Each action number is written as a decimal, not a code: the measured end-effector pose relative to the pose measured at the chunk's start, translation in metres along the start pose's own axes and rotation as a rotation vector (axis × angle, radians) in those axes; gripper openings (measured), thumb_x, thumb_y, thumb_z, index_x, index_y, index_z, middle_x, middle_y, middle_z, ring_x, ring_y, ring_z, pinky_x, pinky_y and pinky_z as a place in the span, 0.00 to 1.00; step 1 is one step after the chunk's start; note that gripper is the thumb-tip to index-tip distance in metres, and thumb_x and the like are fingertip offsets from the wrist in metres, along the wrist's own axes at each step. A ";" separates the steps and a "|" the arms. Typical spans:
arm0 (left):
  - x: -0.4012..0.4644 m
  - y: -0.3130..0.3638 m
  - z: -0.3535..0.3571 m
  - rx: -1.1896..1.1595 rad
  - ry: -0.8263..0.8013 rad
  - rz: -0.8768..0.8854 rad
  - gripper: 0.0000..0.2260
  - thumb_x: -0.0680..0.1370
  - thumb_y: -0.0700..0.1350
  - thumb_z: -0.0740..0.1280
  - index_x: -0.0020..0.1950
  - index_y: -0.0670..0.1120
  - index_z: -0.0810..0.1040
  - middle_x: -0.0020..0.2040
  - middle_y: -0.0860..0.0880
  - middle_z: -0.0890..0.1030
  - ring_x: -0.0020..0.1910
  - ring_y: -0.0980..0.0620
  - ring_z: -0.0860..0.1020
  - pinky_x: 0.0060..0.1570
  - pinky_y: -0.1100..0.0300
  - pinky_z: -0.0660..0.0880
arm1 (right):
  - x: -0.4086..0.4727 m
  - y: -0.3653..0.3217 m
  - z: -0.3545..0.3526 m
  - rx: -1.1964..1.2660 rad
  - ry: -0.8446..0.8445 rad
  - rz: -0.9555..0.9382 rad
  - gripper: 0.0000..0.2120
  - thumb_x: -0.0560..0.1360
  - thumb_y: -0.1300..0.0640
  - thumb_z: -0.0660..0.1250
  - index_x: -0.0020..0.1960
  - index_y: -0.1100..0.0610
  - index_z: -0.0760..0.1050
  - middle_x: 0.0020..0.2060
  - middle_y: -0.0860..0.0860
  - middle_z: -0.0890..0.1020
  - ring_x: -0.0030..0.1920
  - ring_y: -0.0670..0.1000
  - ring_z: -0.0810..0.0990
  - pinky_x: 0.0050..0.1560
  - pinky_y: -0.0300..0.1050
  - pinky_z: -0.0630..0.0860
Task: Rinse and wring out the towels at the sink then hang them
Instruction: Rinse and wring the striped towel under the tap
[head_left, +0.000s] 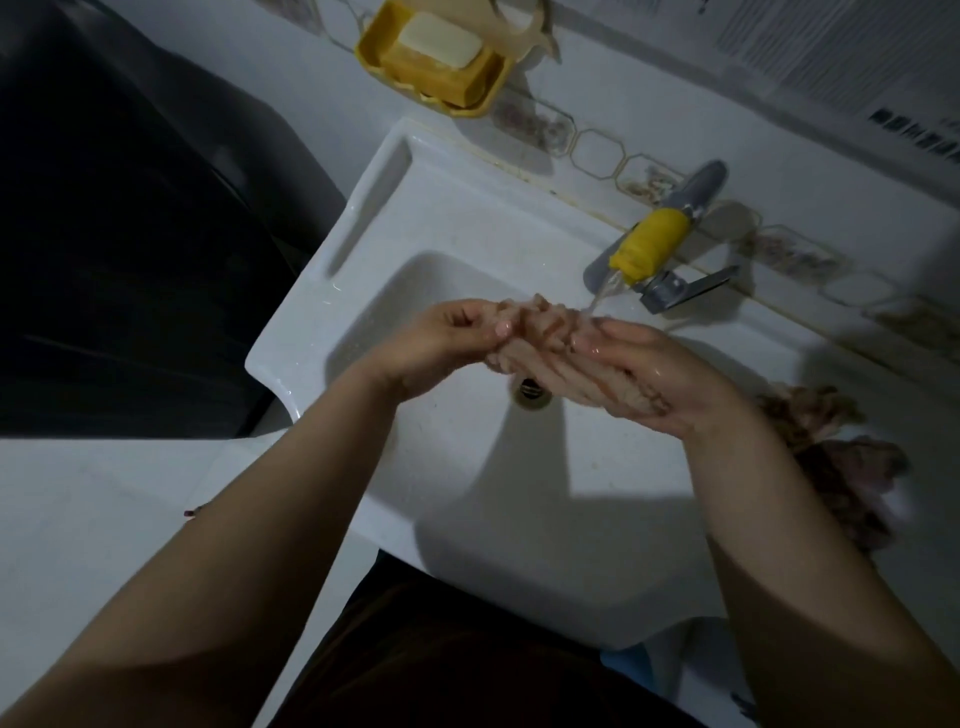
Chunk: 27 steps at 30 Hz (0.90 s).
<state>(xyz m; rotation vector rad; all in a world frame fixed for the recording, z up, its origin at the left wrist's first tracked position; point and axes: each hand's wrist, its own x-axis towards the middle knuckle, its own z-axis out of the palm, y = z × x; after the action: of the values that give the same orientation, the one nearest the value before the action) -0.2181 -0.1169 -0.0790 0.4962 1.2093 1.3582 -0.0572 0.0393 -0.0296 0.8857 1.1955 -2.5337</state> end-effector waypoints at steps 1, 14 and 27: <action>0.001 0.004 -0.003 -0.058 0.018 -0.003 0.10 0.76 0.48 0.68 0.47 0.41 0.79 0.42 0.41 0.80 0.42 0.46 0.78 0.48 0.57 0.77 | -0.005 -0.002 -0.003 -0.127 0.014 0.024 0.22 0.73 0.61 0.63 0.65 0.67 0.71 0.57 0.59 0.81 0.57 0.54 0.80 0.58 0.41 0.76; 0.009 0.024 -0.010 -0.039 0.237 -0.102 0.14 0.82 0.53 0.56 0.47 0.48 0.76 0.40 0.48 0.76 0.38 0.51 0.75 0.40 0.56 0.73 | -0.012 0.006 -0.009 -0.152 0.436 -0.175 0.09 0.81 0.59 0.57 0.53 0.56 0.76 0.36 0.50 0.82 0.35 0.47 0.80 0.30 0.36 0.75; 0.012 -0.031 0.060 -0.171 0.149 -0.089 0.16 0.82 0.50 0.60 0.61 0.38 0.73 0.49 0.40 0.80 0.41 0.50 0.82 0.40 0.56 0.80 | 0.038 0.009 0.001 -0.751 1.003 -0.388 0.12 0.79 0.52 0.60 0.58 0.58 0.73 0.48 0.56 0.80 0.51 0.59 0.79 0.48 0.41 0.72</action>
<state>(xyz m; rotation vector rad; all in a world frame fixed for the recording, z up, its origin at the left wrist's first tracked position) -0.1547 -0.0918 -0.0880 0.2211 1.2076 1.4266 -0.0837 0.0354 -0.0576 1.8543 2.5290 -1.4616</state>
